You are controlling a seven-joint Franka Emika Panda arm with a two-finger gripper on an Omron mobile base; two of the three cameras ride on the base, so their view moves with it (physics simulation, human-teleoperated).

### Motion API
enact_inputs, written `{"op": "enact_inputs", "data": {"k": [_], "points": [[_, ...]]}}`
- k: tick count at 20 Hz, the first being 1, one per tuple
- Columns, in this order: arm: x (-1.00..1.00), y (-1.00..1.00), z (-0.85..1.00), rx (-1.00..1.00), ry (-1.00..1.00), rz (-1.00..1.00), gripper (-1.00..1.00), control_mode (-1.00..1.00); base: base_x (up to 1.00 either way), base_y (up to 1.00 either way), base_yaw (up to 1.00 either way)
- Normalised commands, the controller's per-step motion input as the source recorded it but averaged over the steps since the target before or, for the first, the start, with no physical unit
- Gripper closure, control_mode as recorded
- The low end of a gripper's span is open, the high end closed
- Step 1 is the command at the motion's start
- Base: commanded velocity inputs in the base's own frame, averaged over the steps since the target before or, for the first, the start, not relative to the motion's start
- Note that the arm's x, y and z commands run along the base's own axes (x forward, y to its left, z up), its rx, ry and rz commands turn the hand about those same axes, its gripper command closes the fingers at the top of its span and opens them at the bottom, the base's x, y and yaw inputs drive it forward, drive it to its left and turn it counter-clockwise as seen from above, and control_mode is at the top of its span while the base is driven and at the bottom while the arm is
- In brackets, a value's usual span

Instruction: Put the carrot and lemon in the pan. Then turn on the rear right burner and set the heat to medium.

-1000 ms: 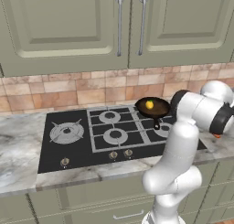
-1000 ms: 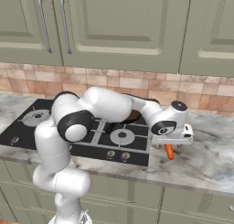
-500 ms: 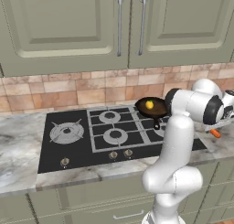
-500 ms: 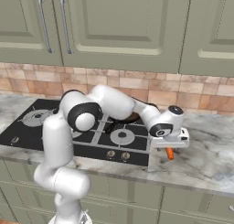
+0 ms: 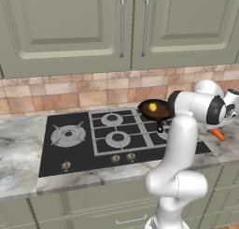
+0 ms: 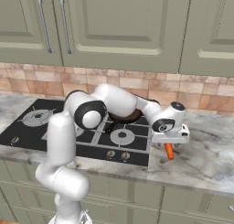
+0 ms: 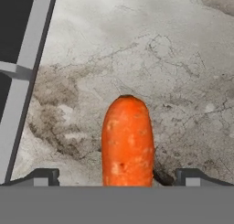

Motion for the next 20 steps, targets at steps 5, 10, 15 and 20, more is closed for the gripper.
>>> {"op": "enact_inputs", "data": {"k": [5,10,15,20], "points": [[0.05,0.00,0.00,0.00,0.08,0.00,-1.00,-1.00,0.00,0.00,0.00],[0.00,0.00,-0.03,0.00,0.10,0.00,-1.00,-1.00,0.00,0.00,0.00],[0.00,0.00,-0.13,0.00,0.07,0.00,-1.00,-1.00,0.00,0.00,0.00],[0.00,0.00,-0.20,0.00,0.02,0.00,-1.00,-1.00,0.00,0.00,0.00]]}}
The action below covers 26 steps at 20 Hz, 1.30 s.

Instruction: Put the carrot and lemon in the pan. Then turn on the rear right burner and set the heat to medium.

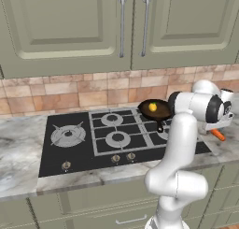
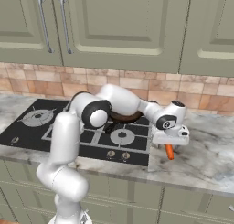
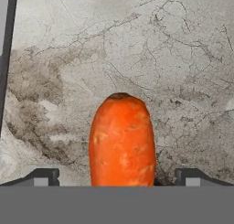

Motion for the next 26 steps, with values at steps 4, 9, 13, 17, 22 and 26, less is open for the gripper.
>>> {"op": "enact_inputs", "data": {"k": [4,9,13,17,22,26], "points": [[-0.02,0.00,-0.21,0.00,0.00,0.00,-1.00,-1.00,0.00,0.00,0.00],[0.00,0.00,0.00,0.02,0.01,0.00,1.00,-1.00,0.00,0.00,0.00],[0.00,0.00,0.00,0.00,0.00,0.00,1.00,-1.00,0.00,0.00,0.00],[-0.08,0.00,0.00,0.00,0.00,0.00,1.00,-1.00,0.00,0.00,0.00],[-0.58,0.00,0.02,0.04,-0.09,0.00,1.00,-1.00,0.00,0.00,0.00],[-0.54,0.00,0.31,0.03,-0.12,0.00,1.00,-1.00,0.00,0.00,0.00]]}}
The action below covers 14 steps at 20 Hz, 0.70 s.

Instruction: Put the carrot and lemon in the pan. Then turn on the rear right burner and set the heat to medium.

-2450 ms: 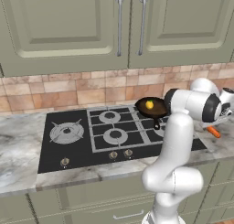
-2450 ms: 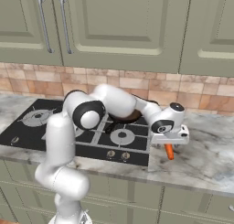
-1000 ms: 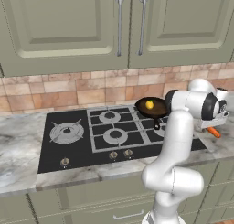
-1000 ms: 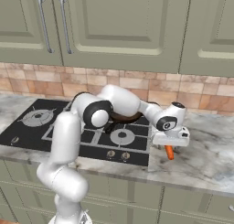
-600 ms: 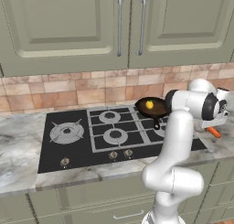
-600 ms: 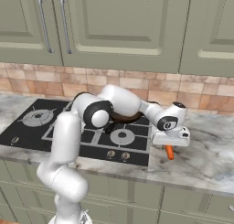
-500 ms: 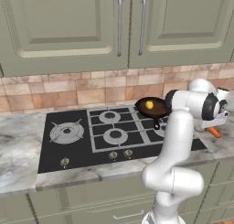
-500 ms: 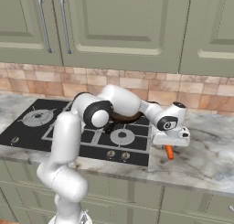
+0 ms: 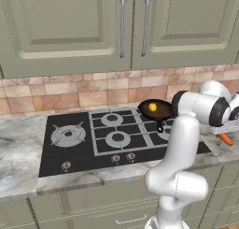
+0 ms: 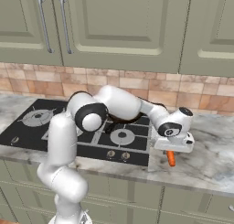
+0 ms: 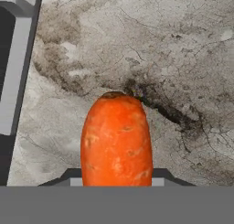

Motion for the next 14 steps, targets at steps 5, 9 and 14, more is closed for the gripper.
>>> {"op": "enact_inputs", "data": {"k": [5,9,14], "points": [[-0.36,0.23,0.57,0.00,-0.11,0.00,1.00,-1.00,0.00,0.00,0.00],[-0.02,0.62,0.46,0.00,-0.11,0.00,1.00,-1.00,0.00,0.00,0.00],[0.07,0.85,0.31,0.00,-0.07,0.00,1.00,-1.00,0.00,0.00,0.00]]}}
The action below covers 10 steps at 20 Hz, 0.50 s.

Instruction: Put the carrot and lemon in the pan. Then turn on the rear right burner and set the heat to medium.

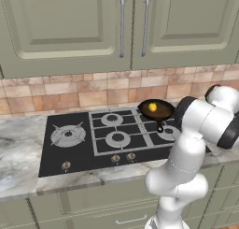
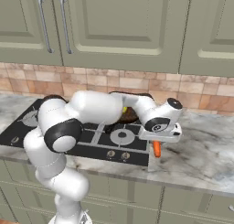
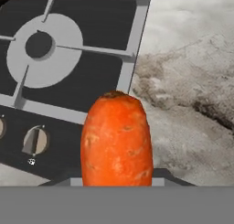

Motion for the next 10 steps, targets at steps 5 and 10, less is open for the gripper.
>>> {"op": "enact_inputs", "data": {"k": [5,10], "points": [[0.43,0.99,0.16,-0.01,0.00,0.00,1.00,-1.00,0.00,0.00,0.00],[0.47,0.90,0.12,0.00,0.00,-0.03,1.00,-1.00,0.00,0.00,0.00]]}}
